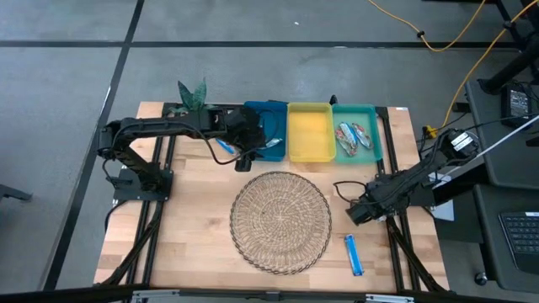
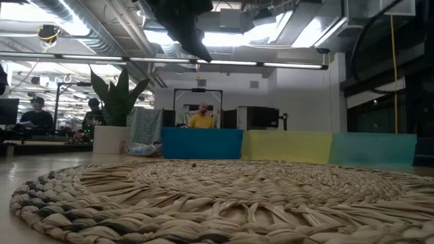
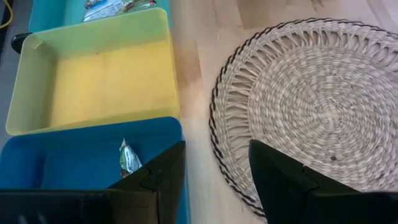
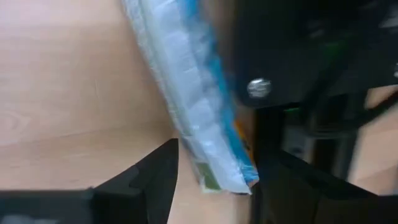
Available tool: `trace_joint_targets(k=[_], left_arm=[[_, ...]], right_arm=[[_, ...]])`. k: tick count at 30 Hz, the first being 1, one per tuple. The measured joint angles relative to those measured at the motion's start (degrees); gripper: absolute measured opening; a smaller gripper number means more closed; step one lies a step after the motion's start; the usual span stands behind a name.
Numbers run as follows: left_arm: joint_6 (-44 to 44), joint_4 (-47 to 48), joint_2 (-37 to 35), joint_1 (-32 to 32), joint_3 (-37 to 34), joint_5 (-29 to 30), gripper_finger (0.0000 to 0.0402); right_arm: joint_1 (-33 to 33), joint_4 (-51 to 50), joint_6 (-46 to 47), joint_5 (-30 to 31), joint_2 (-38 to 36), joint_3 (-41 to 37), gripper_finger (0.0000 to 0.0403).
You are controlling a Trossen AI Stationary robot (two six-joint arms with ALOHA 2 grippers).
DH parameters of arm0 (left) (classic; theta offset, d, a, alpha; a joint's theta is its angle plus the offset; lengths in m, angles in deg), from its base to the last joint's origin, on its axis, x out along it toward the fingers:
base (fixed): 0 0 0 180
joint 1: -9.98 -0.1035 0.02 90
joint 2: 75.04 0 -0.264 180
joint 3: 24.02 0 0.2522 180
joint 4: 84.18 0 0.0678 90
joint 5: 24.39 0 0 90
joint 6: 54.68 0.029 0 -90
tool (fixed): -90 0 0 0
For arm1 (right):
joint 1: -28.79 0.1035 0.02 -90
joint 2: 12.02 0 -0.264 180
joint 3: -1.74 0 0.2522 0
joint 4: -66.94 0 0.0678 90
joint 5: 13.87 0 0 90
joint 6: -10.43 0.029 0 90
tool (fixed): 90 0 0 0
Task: Pick and place Granola Bars by type
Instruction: Put the yellow granola bar into the blue bin
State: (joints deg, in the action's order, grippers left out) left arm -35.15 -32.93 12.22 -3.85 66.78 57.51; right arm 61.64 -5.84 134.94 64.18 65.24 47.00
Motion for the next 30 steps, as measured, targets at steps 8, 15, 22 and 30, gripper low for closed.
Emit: trace_joint_targets(k=[8,15,22,30], left_arm=[[-0.3,0.13,0.0,0.01,0.0,-0.02,0.0171],[-0.94,0.22,0.0,0.01,0.0,-0.02,0.0171],[-0.95,0.23,0.0,0.01,0.0,-0.02,0.0171],[-1.39,0.24,0.0,0.01,0.0,0.0,0.0171]], right_arm=[[-0.11,2.78,-0.34,0.91,-0.23,-1.54,0.0199],[-0.09,4.83,-1.27,2.74,-0.27,-1.19,0.0102],[-0.09,7.83,-4.53,4.22,-0.33,0.83,0.0045],[-0.09,8.01,-7.75,13.82,-0.31,5.94,0.0058]])
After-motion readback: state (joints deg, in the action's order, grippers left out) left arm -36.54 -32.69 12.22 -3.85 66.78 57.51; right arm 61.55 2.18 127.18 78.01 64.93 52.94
